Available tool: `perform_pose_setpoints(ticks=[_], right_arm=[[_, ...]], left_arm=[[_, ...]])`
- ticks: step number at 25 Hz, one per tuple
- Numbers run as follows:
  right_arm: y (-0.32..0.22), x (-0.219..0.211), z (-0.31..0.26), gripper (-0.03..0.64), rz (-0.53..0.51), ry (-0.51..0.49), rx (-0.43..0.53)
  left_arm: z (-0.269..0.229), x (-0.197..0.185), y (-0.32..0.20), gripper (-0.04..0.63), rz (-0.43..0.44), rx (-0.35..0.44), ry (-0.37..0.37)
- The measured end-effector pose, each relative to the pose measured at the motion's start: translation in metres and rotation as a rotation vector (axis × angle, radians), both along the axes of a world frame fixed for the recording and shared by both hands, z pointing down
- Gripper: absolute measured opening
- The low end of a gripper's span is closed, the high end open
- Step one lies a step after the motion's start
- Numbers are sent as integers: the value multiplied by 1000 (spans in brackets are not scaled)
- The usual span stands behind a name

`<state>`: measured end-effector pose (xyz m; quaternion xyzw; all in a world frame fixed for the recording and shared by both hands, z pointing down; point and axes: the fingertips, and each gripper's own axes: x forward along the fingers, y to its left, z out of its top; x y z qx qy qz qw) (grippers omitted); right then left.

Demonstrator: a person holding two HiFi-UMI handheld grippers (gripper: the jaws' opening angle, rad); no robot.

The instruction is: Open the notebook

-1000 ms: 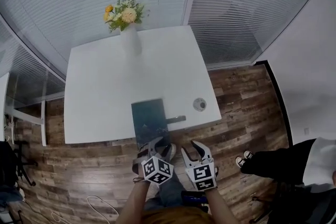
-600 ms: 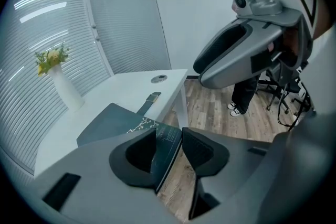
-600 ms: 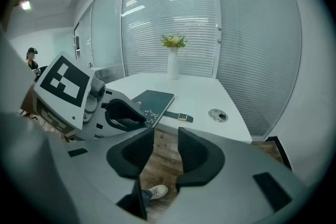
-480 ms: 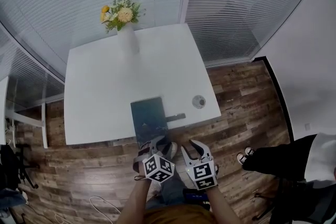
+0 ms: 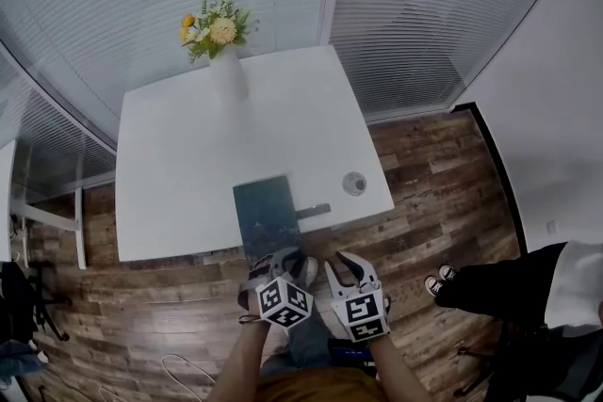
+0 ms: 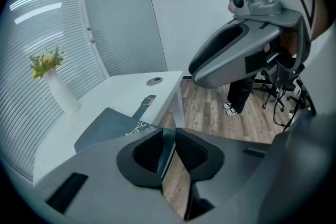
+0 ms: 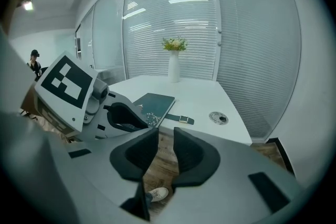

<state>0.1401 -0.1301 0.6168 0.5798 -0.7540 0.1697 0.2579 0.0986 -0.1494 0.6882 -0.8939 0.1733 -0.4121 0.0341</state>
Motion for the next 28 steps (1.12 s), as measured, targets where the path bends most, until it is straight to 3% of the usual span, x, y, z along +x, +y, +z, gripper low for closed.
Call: perform_pose_setpoints(ticks=[19, 28], right_arm=[[5, 2, -9, 89, 18, 9, 23], [7, -2, -16, 86, 21, 13, 39]], left_arm=[[-12, 0, 1, 66, 6, 23, 12], [-33, -4, 0, 55, -11, 70, 53]])
